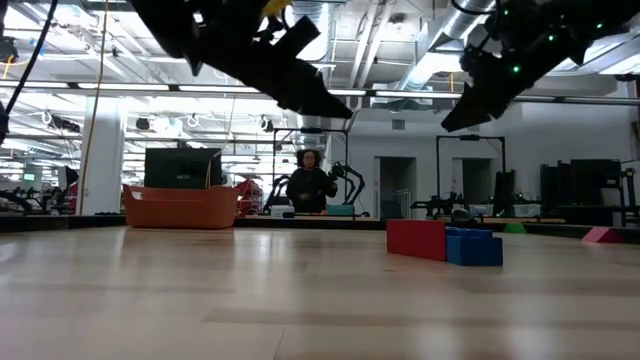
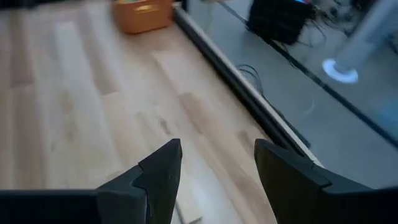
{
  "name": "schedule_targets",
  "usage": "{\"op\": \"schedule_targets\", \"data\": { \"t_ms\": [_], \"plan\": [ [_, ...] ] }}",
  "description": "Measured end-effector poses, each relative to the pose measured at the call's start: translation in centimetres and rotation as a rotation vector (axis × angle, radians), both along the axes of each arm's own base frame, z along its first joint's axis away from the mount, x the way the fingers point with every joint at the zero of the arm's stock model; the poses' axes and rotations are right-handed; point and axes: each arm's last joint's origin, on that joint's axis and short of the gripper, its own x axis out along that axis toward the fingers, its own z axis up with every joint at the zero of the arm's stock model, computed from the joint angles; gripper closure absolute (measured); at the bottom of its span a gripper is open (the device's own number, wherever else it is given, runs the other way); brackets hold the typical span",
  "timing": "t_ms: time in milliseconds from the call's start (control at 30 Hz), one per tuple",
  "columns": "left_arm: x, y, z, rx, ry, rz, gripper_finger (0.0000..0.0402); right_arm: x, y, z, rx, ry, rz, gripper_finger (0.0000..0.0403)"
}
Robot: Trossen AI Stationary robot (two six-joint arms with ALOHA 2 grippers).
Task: Sort blocks by size
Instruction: Put the small green block into the orange bin
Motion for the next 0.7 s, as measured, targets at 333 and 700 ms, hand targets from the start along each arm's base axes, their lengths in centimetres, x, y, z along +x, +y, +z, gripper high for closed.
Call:
{"op": "schedule_targets", "data": {
  "t_ms": [333, 700],
  "plan": [
    [-1.2, 2.4, 0.0, 0.005, -0.222, 0.034, 0.0157, -1.0, -3.4, -0.6, 0.058, -0.069, -0.19, 0.0163],
    [-2.0, 4.2, -0.5, -0.075, -0.26, 0.109, 0.0157, -1.7, -7.0, -4.0, 0.131, 0.06, -0.309, 0.0163]
  ]
}}
